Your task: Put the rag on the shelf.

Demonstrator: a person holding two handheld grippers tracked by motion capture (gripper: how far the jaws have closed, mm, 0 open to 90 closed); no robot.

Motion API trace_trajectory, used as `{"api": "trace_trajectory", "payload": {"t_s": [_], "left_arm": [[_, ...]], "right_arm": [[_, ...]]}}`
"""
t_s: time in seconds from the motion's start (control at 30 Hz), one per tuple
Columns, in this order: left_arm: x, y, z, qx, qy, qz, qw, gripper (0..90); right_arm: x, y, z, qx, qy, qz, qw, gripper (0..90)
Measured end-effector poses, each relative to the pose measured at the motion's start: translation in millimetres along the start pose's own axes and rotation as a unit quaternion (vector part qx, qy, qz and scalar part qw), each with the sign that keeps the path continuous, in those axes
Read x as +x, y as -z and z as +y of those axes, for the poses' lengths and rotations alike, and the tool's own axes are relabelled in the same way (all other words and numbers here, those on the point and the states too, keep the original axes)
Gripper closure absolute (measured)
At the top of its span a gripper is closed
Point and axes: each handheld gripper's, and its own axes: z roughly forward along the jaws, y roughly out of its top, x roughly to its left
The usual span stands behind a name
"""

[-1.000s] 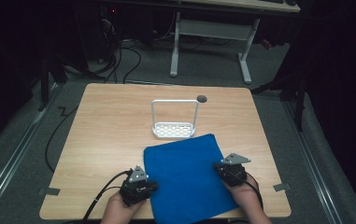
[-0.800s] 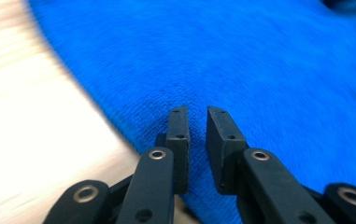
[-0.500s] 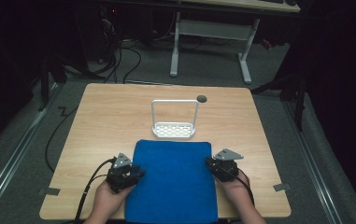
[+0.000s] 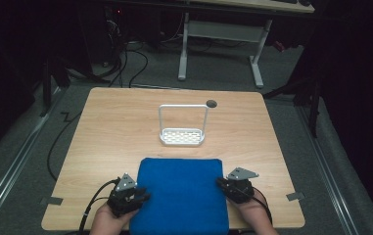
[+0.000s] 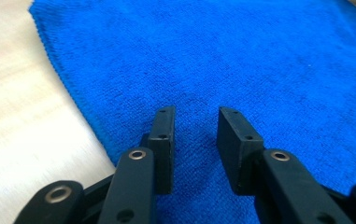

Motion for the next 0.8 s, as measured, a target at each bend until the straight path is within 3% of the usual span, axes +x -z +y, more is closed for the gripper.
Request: {"api": "trace_trajectory", "payload": {"t_s": [0.07,0.1,0.13,0.17,0.3,0.33,0.37,0.43,0.47,0.57,0.67,0.8], "left_arm": [[1.8,1.3,0.3,0.001,0.003,-0.007,1.0,66.5],[4.4,2.5,1.4,-0.01,0.007,-0.002,0.9999,65.8],[8.2,4.9,3.1,-0.026,0.01,0.006,0.9996,65.8],[19.5,10.4,7.7,-0.065,0.016,0.025,0.9974,64.0],[49.8,7.3,20.0,-0.106,0.055,0.053,0.9915,57.7],[49.8,7.3,20.0,-0.106,0.055,0.053,0.9915,55.5],[59.7,-0.1,27.2,-0.098,0.059,0.074,0.9907,54.3],[62.6,-5.4,30.4,-0.091,0.057,0.084,0.9907,54.2],[65.7,-15.6,36.6,-0.072,0.055,0.089,0.9919,54.1],[66.4,-26.9,43.8,-0.054,0.047,0.109,0.9914,59.0],[67.9,-33.3,46.8,-0.048,0.056,0.102,0.992,66.2],[65.7,-36.1,46.5,-0.051,0.048,0.094,0.9931,74.4]], "right_arm": [[-0.7,2.6,0.5,-0.005,0.005,-0.002,1.0,79.6],[-5.5,3.9,2.7,-0.026,-0.011,0.001,0.9996,78.5],[-5.5,3.9,2.7,-0.026,-0.011,0.001,0.9996,78.5],[-10.8,4.2,3.9,-0.039,-0.025,0.001,0.9989,75.1],[-18.8,3.9,2.2,-0.044,-0.028,-0.01,0.9986,73.6],[-21.0,4.3,1.8,-0.044,-0.032,-0.009,0.9985,73.4],[-23.1,4.7,1.4,-0.047,-0.037,-0.009,0.9982,73.3],[-25.3,5.3,1.0,-0.052,-0.038,-0.008,0.9979,73.4],[-28.2,7.4,0.4,-0.057,-0.043,-0.008,0.9974,73.5],[-30.5,9.6,-0.7,-0.061,-0.048,-0.008,0.9969,73.3],[-30.8,10.3,-0.7,-0.064,-0.05,-0.01,0.9966,71.8],[-30.4,8.9,0.3,-0.064,-0.05,-0.011,0.9967,69.1]]}}
